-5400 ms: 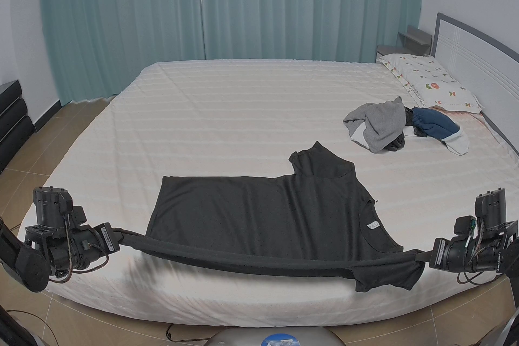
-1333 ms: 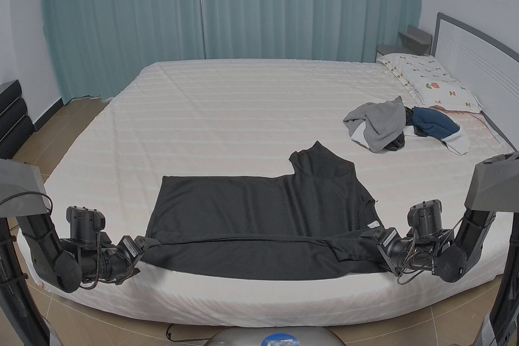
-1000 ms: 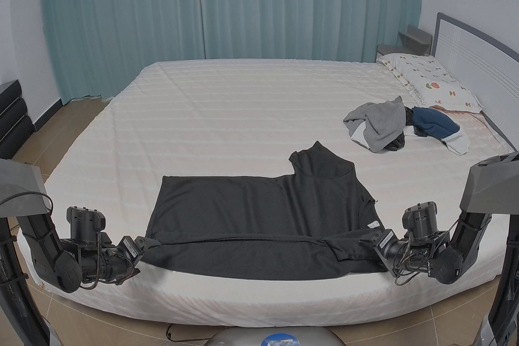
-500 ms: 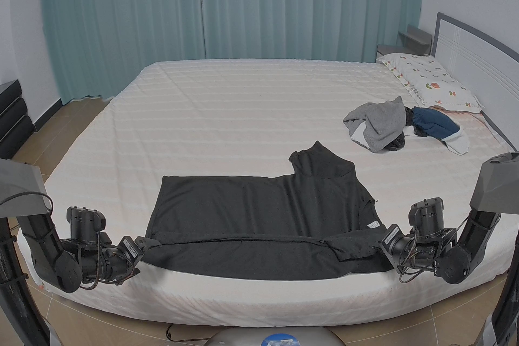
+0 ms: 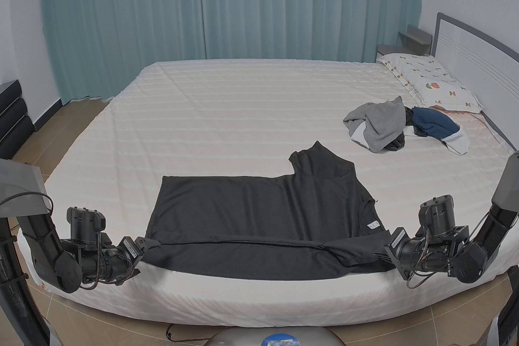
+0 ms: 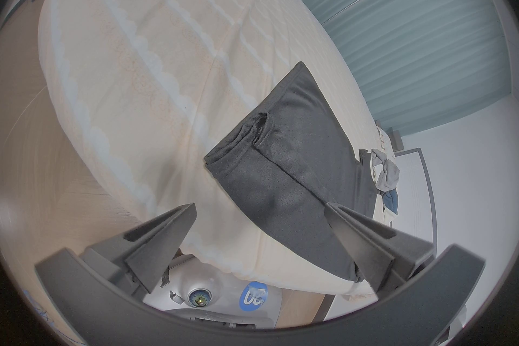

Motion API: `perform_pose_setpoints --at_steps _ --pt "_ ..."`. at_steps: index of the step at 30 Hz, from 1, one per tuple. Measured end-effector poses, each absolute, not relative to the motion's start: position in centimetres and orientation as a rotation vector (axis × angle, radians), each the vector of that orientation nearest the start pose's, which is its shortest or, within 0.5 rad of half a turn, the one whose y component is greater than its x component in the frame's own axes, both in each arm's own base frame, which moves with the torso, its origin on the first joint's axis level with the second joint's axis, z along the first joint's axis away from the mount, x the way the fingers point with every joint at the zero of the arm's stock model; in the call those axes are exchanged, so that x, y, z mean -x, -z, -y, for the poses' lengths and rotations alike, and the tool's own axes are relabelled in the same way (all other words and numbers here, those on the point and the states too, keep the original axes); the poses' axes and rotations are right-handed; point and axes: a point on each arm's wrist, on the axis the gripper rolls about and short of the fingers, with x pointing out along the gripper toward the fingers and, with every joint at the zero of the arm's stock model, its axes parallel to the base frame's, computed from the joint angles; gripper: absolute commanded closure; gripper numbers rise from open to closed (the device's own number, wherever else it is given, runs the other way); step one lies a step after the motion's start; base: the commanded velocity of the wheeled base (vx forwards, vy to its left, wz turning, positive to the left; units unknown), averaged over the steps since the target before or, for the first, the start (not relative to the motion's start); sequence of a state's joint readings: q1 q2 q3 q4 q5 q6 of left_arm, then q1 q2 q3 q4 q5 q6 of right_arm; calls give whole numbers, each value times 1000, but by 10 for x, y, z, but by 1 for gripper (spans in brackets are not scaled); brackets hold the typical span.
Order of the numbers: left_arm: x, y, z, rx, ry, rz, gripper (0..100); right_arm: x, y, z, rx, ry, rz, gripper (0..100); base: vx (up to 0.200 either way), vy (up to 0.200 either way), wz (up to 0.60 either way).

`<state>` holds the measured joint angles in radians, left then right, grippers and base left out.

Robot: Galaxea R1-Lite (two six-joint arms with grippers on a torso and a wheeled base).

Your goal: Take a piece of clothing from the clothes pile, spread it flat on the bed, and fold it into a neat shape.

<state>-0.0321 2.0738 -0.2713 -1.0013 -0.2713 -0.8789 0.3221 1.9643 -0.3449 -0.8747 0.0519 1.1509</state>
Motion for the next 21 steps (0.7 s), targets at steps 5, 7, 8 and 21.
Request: perform_pose_setpoints --at_steps 5,7,8,21 --pt "-248 -2 14 919 -82 -877 0 -240 -29 -82 -978 111 -860 0 0 0 0" --pt "-249 -3 14 919 -82 -877 0 -239 -28 -81 -976 116 -865 0 0 0 0" --pt "-249 -3 14 919 -82 -876 0 -237 -27 -80 -971 120 -872 0 0 0 0" --pt "-249 -2 14 917 -82 -875 0 -243 -32 -69 -897 92 -828 0 0 0 0"
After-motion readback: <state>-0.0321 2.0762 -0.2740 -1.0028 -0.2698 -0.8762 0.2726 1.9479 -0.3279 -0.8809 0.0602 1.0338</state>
